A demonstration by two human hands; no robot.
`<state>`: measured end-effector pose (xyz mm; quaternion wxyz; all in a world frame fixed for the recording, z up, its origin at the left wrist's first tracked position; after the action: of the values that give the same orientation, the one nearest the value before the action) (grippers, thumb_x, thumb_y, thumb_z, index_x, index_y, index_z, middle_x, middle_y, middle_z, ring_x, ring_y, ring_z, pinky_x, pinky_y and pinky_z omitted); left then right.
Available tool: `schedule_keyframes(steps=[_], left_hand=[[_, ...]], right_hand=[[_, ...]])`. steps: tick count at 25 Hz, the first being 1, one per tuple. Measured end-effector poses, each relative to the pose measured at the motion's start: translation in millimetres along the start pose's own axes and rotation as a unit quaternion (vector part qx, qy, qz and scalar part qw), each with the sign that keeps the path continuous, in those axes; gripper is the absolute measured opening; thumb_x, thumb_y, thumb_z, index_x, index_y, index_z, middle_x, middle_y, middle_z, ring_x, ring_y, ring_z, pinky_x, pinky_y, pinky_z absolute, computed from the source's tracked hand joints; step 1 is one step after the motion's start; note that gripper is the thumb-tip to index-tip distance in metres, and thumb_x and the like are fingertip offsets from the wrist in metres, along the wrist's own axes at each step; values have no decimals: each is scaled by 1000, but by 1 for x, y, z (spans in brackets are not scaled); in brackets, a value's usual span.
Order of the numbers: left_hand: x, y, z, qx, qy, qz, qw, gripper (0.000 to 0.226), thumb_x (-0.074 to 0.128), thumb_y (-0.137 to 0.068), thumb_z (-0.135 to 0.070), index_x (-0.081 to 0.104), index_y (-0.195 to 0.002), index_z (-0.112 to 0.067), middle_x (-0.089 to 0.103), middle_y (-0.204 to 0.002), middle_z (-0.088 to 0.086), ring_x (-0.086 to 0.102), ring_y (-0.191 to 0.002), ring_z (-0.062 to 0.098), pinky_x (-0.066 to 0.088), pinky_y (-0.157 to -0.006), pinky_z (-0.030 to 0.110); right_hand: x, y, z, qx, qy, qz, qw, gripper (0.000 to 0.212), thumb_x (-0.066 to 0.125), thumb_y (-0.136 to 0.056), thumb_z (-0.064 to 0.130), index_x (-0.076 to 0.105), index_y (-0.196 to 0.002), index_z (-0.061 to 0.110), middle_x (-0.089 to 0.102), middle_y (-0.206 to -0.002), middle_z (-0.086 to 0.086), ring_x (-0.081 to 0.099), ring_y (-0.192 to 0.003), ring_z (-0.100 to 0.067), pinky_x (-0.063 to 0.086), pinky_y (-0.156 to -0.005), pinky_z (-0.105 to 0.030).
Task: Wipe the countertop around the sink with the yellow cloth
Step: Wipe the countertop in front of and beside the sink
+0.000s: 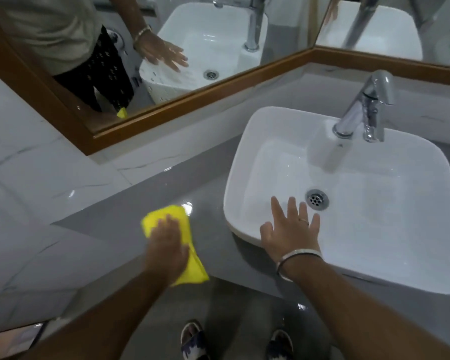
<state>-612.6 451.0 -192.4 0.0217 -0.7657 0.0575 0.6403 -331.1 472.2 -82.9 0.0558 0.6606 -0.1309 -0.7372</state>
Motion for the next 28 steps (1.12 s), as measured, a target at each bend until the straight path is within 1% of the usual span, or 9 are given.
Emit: schedule_keyframes(steps=[4, 6, 8, 9, 14, 17, 19, 24, 28], left_hand=[[19, -29, -74, 232, 13, 2, 973, 69, 44, -86, -40, 35, -146, -7, 32, -153, 17, 20, -144, 35, 17, -114, 49], [9, -82, -38, 16, 57, 4, 998, 69, 47, -83, -37, 39, -143, -3, 38, -150, 22, 31, -139, 40, 21, -111, 52], [4, -99, -8, -242, 109, 3, 964, 71, 54, -82, -34, 38, -142, 1, 37, -149, 25, 32, -137, 44, 17, -113, 53], [3, -101, -14, -275, 123, 6, 953, 72, 54, -82, -32, 37, -142, 4, 36, -149, 28, 32, -137, 46, 15, -113, 53], [15, -148, -80, 112, 62, 19, 992, 69, 35, -83, -39, 43, -141, -1, 39, -148, 25, 38, -135, 45, 25, -112, 54], [2, -164, -35, -182, 114, 14, 976, 72, 49, -82, -39, 40, -141, 1, 40, -147, 26, 38, -135, 42, 25, -112, 55], [2, -144, -34, -244, 149, 27, 958, 73, 59, -80, -38, 43, -138, 4, 43, -145, 26, 40, -133, 43, 26, -110, 55], [9, -142, -41, 152, 24, 16, 988, 70, 40, -87, -43, 39, -144, -4, 33, -152, 24, 33, -138, 45, 23, -113, 52], [-10, -126, 42, -168, 30, -35, 985, 70, 47, -86, -42, 40, -142, -2, 41, -148, 23, 37, -136, 41, 23, -111, 50]], right_hand=[[-1, -11, 31, -19, -15, -17, 1000, 71, 16, -78, 46, 27, -144, 25, 27, -154, -10, 24, -139, -33, 19, -110, -56], [-1, -12, 29, -19, -5, -11, 1000, 72, 13, -76, 46, 26, -145, 27, 26, -155, -8, 23, -140, -32, 21, -111, -54], [-3, -9, 27, -20, -4, -11, 1000, 71, 12, -77, 47, 25, -145, 29, 25, -155, -7, 22, -141, -31, 20, -112, -53], [-3, -9, 29, -21, -6, -8, 1000, 71, 13, -77, 46, 26, -145, 29, 26, -155, -7, 23, -141, -31, 21, -112, -53], [-5, -10, 32, -25, -19, 0, 1000, 71, 18, -76, 44, 32, -143, 28, 32, -152, -8, 28, -139, -32, 24, -110, -53], [-7, -8, 33, -24, -24, 0, 999, 73, 17, -74, 44, 33, -143, 27, 32, -152, -8, 28, -139, -33, 25, -110, -52], [-6, -9, 33, -24, -25, 6, 999, 73, 17, -73, 44, 35, -142, 26, 33, -152, -9, 29, -138, -34, 26, -109, -53], [-6, -9, 34, -27, -39, 0, 999, 72, 19, -73, 42, 38, -140, 25, 37, -150, -10, 32, -137, -34, 29, -108, -53], [-7, -8, 34, -31, -48, 1, 998, 73, 17, -73, 42, 37, -141, 25, 35, -150, -10, 30, -138, -33, 27, -108, -53]])
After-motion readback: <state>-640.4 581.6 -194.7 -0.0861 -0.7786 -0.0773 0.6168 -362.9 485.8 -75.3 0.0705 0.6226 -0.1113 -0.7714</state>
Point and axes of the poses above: each hand's wrist, its own y-axis away from the middle knuckle, its own x-axis out of the palm, z = x × y, the point moved 8 cm from there along -y, towards the middle knuckle
